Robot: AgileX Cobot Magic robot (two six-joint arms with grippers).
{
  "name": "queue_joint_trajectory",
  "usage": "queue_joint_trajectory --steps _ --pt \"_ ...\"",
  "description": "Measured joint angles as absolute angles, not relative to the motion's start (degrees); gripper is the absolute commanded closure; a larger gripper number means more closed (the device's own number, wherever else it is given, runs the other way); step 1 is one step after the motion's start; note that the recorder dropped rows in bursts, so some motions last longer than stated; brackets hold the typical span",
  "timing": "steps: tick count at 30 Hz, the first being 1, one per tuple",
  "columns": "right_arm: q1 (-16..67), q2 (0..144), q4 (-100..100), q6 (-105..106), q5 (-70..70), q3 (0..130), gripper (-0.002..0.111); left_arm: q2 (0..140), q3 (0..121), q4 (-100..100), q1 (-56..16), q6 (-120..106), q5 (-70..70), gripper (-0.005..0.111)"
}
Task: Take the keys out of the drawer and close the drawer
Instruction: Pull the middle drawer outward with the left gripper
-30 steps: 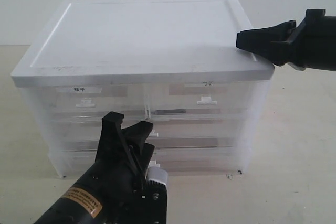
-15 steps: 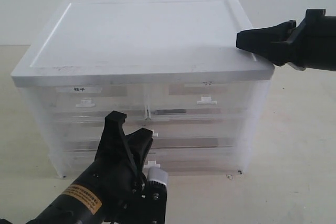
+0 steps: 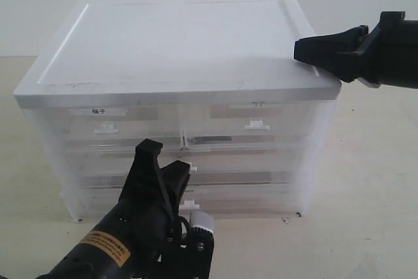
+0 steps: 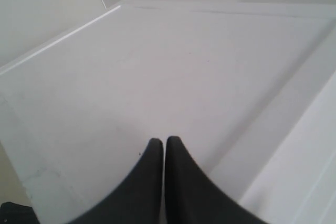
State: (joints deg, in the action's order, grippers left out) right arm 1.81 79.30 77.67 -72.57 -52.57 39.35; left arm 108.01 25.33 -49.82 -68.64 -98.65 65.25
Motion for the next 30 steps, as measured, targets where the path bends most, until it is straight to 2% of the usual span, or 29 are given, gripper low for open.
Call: queue_joint_trajectory --steps 16,30 --pt "1.81 79.3 77.67 -72.36 -52.35 39.35 0.109 98.11 25.21 -65.15 -79.25 -106.49 54.17 0.102" --pt "1.81 79.3 77.55 -72.36 -52.35 39.35 0.109 85.5 25.12 -73.88 -79.89 -110.75 35.19 0.102"
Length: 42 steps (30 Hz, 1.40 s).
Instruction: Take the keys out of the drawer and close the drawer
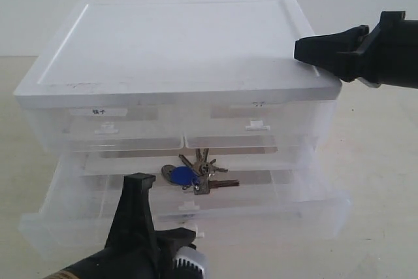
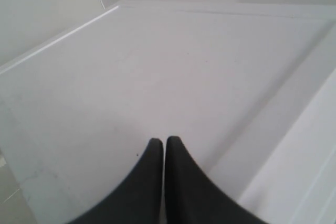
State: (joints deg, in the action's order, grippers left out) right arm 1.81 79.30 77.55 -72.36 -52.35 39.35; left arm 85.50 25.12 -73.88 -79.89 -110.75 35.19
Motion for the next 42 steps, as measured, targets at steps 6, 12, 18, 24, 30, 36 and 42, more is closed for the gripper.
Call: queue_joint_trajectory --steps 6,12,18,24,30,36,42 --pt "1.81 79.3 77.55 -72.36 -52.25 39.35 0.109 80.57 25.0 -77.48 -80.47 -113.67 25.4 0.102" --pt "1.81 79.3 77.55 -72.36 -52.25 39.35 0.109 75.9 25.0 -82.36 -80.47 -116.17 24.77 0.077" --pt "1.81 79.3 77.55 -72.36 -52.14 39.35 0.109 68.43 28.85 -83.15 -80.47 -102.67 24.17 0.056" --pt "1.81 79.42 77.55 -72.36 -52.14 39.35 0.109 67.23 36.58 -93.87 -78.13 -103.2 29.25 0.056" --pt "1.81 80.48 76.63 -72.36 -52.75 39.64 0.109 74.04 39.88 -99.15 -72.64 -105.02 28.98 0.056" --pt "1.81 80.77 76.1 -72.2 -52.88 39.69 0.109 81.57 40.52 -99.4 -67.86 -99.87 27.25 0.055" --pt "1.81 80.77 76.1 -72.2 -52.88 39.69 0.109 85.67 41.36 -99.68 -63.41 -92.5 24.58 0.043"
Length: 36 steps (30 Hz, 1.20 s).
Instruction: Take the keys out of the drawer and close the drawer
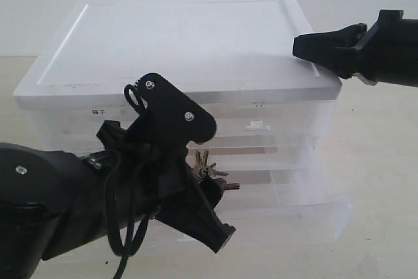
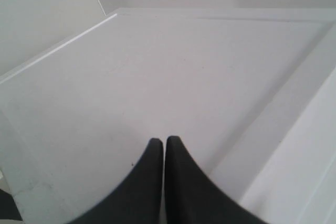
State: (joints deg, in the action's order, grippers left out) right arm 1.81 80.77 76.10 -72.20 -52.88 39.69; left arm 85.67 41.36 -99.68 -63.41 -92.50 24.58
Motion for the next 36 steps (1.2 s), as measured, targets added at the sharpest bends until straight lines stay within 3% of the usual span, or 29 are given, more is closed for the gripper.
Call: queue_joint_trajectory --steps 19,25,32,33,35,36 --pt "1.81 80.82 76.02 -72.08 -52.98 39.69 0.109 80.49 39.26 -99.74 -62.09 -96.52 13.14 0.046" --pt "1.81 80.82 76.02 -71.97 -52.98 39.69 0.109 73.71 36.25 -99.7 -62.21 -110.92 -0.52 0.046" --pt "1.81 80.82 76.02 -71.97 -52.98 39.69 0.109 77.07 31.25 -96.46 -62.3 -121.68 9.8 0.046" --pt "1.81 80.82 76.02 -71.97 -53.01 39.69 0.109 77.2 31.25 -96.38 -62.3 -121.77 10.06 0.047" --pt "1.81 80.82 76.02 -71.97 -53.01 39.69 0.109 77.42 31.22 -96.21 -62.05 -121.77 10.42 0.066" --pt "1.81 80.82 76.02 -71.97 -53.01 39.69 0.109 77.42 31.22 -96.21 -62.02 -121.77 10.42 0.085"
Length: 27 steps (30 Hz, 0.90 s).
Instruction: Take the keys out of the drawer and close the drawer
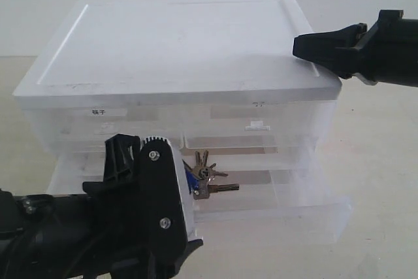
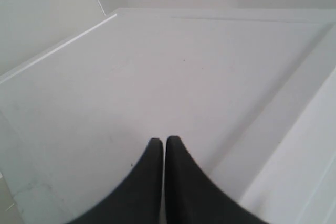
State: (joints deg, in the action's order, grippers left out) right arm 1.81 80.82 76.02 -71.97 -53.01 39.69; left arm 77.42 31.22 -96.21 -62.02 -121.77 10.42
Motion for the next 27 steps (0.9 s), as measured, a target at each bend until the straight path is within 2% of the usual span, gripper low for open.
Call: queue_joint_trajectory --steps 1,2,27 --pt "1.81 80.82 76.02 -71.97 -53.01 39.69 0.109 77.42 31.22 -96.21 -61.92 -121.77 9.8 0.096" --pt "1.81 80.82 76.02 -71.97 -53.01 39.69 0.109 77.42 31.22 -96.21 -61.92 -121.77 9.21 0.101" --pt "1.81 80.82 75.66 -71.97 -53.43 39.69 0.109 74.48 26.88 -98.62 -61.3 -121.89 -3.88 0.102"
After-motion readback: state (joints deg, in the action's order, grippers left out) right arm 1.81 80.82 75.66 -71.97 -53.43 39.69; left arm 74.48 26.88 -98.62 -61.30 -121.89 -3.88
